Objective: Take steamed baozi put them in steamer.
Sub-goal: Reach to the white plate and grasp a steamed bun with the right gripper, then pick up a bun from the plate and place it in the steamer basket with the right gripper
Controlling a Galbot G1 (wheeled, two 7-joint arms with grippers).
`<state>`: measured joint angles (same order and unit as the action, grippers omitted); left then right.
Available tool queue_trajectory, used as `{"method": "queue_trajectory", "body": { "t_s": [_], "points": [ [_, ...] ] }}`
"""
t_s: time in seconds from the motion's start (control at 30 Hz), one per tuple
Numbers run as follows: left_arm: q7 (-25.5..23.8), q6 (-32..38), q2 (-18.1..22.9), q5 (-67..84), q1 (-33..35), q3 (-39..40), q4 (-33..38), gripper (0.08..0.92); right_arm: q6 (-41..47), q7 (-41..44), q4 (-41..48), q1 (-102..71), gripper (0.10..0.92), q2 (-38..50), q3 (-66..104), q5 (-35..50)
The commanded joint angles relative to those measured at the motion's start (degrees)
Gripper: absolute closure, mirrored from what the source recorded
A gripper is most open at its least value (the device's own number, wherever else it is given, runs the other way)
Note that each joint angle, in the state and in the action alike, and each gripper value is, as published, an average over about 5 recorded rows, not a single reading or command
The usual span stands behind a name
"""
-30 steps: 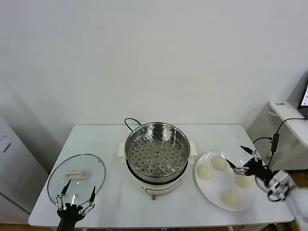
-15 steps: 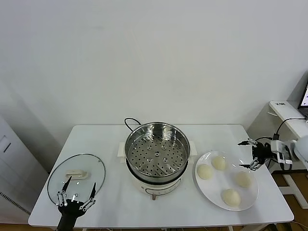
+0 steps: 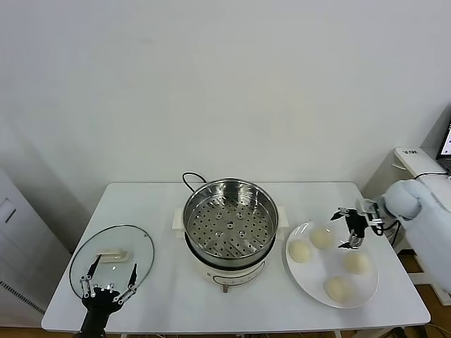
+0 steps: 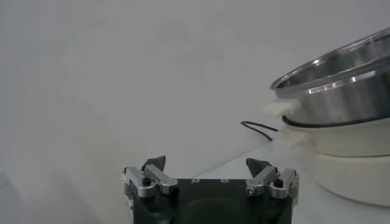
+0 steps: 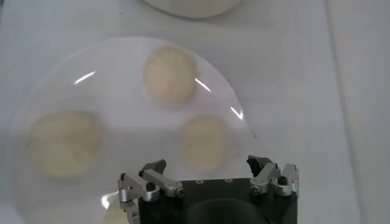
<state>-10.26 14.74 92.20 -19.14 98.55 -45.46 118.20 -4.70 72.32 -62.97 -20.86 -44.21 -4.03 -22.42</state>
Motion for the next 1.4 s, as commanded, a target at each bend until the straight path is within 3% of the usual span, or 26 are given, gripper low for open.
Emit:
{"method": "queue_trajectory", "body": {
  "t_s": [0.03, 0.37, 0.67, 0.97, 1.2, 1.4],
  "points": [
    [0.0, -0.3, 1.2, 0.1, -0.3, -0.1, -0.2, 0.177, -0.5, 0.0, 7.1, 3.9, 0.203, -5.2, -4.9, -5.0],
    [0.0, -1.2, 0.8, 0.0, -0.7, -0.1, 0.4, 0.177, -1.0, -0.4, 8.3, 3.0, 0.235, -6.1, -4.7, -6.4],
    [0.1, -1.3, 0.3, 0.3, -0.5, -0.3, 0.6, 0.177, -1.4, -0.5, 6.8, 3.7, 0.478, -5.5, -6.1, -5.5],
    [0.0, -1.1, -0.1, 1.5, -0.2, -0.7, 0.8, 0.177, 0.8, 0.8, -2.0, 25.1, 0.71, 2.4, -27.8, 11.0],
    [0.0, -0.7, -0.7, 2.6, 0.1, -1.0, 0.7, 0.177, -0.3, 1.7, -4.1, 53.1, 0.728, -2.7, -51.4, 27.5],
    [-0.1, -0.7, -1.6, 3.5, -0.1, -1.1, 0.7, 0.177, -6.9, 0.9, -5.1, 61.0, 0.722, -13.3, -57.9, 29.2]
  ]
}}
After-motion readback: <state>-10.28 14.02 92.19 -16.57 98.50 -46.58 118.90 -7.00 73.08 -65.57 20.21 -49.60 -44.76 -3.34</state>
